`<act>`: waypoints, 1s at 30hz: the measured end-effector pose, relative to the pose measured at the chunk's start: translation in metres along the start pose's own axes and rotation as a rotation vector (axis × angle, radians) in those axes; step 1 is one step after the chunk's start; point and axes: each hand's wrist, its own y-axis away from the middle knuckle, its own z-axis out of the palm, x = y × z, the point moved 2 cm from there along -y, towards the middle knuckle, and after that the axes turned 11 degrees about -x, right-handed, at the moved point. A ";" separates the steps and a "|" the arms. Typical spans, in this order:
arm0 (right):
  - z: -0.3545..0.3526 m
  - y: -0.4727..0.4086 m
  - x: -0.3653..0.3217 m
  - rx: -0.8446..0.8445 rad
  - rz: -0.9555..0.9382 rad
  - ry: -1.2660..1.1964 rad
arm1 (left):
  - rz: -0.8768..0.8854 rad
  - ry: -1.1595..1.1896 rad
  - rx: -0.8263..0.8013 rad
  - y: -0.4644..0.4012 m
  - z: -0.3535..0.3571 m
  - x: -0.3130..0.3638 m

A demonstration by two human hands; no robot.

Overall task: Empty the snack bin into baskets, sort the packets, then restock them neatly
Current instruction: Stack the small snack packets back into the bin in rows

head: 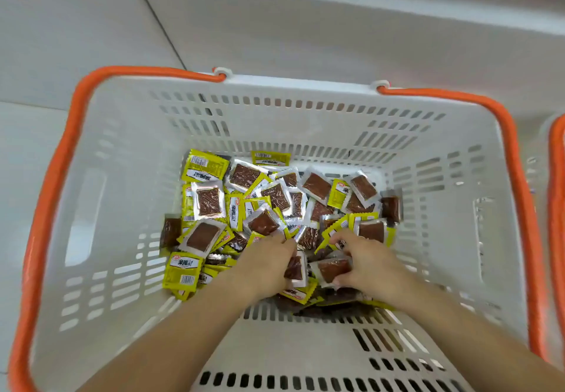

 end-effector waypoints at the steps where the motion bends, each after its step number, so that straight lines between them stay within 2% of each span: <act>1: -0.004 0.001 0.002 0.020 -0.012 -0.056 | 0.016 0.048 -0.007 0.000 0.000 -0.004; 4: -0.019 0.005 0.005 0.132 -0.076 -0.294 | 0.016 0.044 -0.028 -0.003 -0.005 -0.003; 8: -0.031 0.008 0.011 0.290 -0.134 -0.757 | 0.015 0.007 -0.083 -0.005 -0.011 -0.002; 11: -0.027 0.008 0.014 0.259 -0.130 -1.006 | 0.051 0.332 -0.038 0.004 -0.024 -0.012; 14: -0.020 0.004 0.010 0.123 -0.097 -1.162 | 0.069 0.733 0.012 0.017 -0.043 -0.009; 15: -0.018 0.003 0.008 0.080 -0.082 -1.197 | 0.093 0.794 0.035 0.017 -0.046 -0.005; 19: -0.012 0.006 -0.005 -0.009 -0.056 -1.388 | 0.139 0.681 0.260 0.012 -0.049 0.011; 22: -0.011 0.013 -0.012 -0.013 -0.137 -1.242 | 0.185 0.588 0.304 0.009 -0.041 0.021; 25: -0.010 0.008 -0.011 0.116 -0.141 -1.073 | 0.201 0.537 0.263 0.005 -0.035 0.016; 27: -0.008 0.003 -0.007 0.150 -0.060 -1.100 | 0.113 0.493 0.288 -0.004 -0.038 -0.002; 30: -0.006 -0.003 -0.001 0.160 0.012 -1.245 | -0.106 0.295 0.337 -0.017 -0.043 -0.036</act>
